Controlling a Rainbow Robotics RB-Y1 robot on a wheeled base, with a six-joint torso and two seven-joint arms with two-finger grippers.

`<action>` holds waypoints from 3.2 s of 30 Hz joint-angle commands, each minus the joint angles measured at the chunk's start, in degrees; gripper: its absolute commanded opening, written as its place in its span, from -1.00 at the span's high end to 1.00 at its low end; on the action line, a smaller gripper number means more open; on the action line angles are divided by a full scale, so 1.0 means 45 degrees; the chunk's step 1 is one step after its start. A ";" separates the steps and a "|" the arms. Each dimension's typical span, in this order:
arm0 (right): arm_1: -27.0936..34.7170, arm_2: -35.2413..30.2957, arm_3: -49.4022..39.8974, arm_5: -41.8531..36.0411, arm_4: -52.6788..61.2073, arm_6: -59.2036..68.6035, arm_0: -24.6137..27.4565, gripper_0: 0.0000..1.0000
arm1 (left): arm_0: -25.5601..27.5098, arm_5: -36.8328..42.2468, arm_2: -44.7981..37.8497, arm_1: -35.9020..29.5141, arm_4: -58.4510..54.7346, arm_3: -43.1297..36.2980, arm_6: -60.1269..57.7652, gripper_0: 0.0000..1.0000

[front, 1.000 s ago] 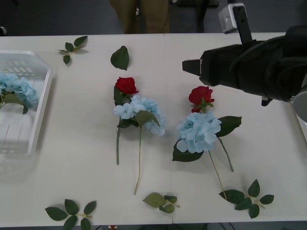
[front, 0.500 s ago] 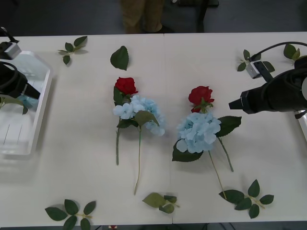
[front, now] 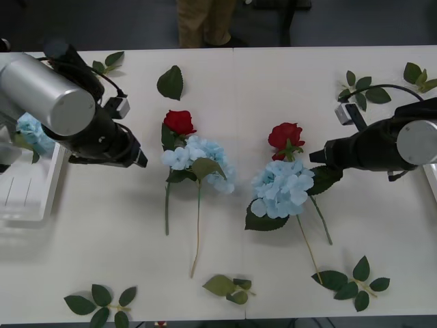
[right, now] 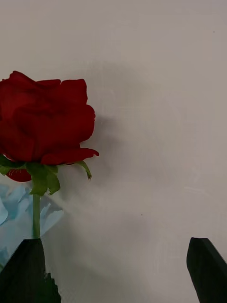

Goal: Place the red flowers into the right box and the blue flowers into the left box. If a person shows an open palm, hand one flower to the person first, then continue sorting.

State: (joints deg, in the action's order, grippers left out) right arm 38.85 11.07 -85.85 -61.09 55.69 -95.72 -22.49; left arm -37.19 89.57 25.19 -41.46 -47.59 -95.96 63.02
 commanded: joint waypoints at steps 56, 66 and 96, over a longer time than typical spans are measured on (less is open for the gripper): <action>0.6327 -0.1365 0.1129 -0.3086 -0.0677 -0.2010 -0.2053 1.00 | -0.0641 -0.1780 0.1884 0.3588 0.4619 0.2595 -0.2929 -1.00; 0.5741 -0.1346 0.6207 -0.0136 -0.1830 -0.3904 -0.2033 1.00 | -0.0270 -0.2640 0.2626 0.3588 0.4873 0.2595 -0.3359 -1.00; 0.4647 -0.2069 0.6734 -0.0058 -0.0658 -0.4080 -0.2014 -0.26 | -0.0212 -0.4359 0.3134 0.3588 0.5967 0.4489 -0.3476 0.98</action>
State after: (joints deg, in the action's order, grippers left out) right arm 56.24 5.23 -51.49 -57.54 50.86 -112.58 -29.86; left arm -38.36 70.04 37.50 -25.63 -21.86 -77.66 50.15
